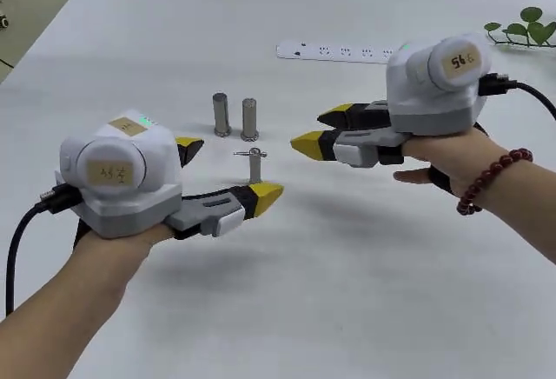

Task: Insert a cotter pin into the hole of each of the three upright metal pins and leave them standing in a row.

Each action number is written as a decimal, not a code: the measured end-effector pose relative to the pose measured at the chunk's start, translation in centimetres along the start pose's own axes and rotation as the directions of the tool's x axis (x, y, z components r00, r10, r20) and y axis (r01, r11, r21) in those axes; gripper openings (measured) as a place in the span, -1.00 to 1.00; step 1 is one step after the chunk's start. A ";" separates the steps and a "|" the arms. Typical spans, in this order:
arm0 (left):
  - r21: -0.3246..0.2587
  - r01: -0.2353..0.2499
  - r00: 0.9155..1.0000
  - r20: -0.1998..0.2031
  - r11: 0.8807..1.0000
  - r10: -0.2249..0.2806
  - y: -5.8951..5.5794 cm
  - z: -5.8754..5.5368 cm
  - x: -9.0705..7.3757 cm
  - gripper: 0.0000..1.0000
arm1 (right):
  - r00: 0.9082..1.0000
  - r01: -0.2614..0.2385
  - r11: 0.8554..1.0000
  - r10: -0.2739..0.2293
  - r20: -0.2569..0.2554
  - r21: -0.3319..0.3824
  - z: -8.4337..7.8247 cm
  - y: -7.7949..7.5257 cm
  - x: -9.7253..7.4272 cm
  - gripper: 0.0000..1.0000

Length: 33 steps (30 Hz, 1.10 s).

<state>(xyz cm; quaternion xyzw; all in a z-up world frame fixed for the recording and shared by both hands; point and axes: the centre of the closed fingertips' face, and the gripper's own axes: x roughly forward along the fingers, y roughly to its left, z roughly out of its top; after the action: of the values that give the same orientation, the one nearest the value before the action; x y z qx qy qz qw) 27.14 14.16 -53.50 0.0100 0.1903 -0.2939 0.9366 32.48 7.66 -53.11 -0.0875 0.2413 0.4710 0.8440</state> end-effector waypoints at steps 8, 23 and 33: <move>0.001 -0.005 1.000 -0.008 1.000 0.005 -0.3 0.0 -0.9 0.67 | 1.000 0.004 1.000 -0.004 0.012 -0.016 0.7 -0.6 2.5 -0.36; -0.005 -0.035 0.999 -0.014 0.999 0.035 0.2 -0.1 -2.5 0.85 | 0.994 0.025 0.999 -0.029 0.102 0.034 2.4 -1.5 6.6 -0.31; -0.012 -0.026 0.999 -0.027 1.000 0.026 0.3 -0.4 -2.3 0.97 | 0.997 0.022 1.000 -0.022 0.078 0.004 2.2 -1.7 9.5 -0.40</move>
<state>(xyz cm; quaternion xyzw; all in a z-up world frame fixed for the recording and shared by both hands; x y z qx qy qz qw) 25.40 15.71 -53.05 0.0105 0.2045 -0.2805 0.9378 38.80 14.78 -55.96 -0.0704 0.2078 0.4645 0.8580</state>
